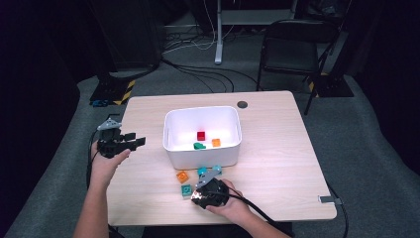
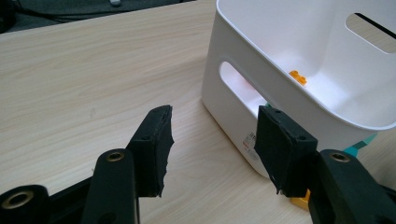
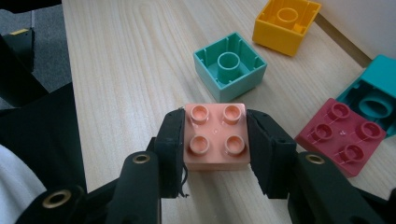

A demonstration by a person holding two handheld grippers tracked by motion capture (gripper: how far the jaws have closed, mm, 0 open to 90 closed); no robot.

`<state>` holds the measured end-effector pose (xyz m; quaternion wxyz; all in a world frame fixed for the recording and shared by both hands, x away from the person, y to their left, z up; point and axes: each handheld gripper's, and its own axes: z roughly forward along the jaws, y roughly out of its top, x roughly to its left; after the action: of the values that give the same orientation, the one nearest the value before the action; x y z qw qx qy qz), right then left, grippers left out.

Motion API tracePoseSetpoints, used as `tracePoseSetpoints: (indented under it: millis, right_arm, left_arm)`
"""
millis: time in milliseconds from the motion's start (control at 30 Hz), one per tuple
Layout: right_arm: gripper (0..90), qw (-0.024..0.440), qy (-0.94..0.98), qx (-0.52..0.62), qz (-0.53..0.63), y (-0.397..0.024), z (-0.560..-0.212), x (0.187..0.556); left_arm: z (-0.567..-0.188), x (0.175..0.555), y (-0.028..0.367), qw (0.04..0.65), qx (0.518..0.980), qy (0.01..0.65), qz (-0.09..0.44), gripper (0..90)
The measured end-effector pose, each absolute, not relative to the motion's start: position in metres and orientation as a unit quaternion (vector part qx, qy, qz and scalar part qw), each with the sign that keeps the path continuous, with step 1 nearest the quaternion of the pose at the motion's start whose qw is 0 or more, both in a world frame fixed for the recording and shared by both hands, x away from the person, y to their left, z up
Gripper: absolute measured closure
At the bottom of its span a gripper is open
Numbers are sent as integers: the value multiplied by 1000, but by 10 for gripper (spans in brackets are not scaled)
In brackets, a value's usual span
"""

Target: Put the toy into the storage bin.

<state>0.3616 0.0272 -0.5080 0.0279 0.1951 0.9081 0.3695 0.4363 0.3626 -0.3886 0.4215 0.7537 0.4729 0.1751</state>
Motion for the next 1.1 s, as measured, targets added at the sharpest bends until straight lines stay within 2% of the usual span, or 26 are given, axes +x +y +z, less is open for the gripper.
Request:
tracePoseSetpoints:
  millis: [1100]
  right_arm:
    - [584,31,901,202,383,9,-468,368]
  left_arm:
    - [-388,436,363,421,754,473,175,460]
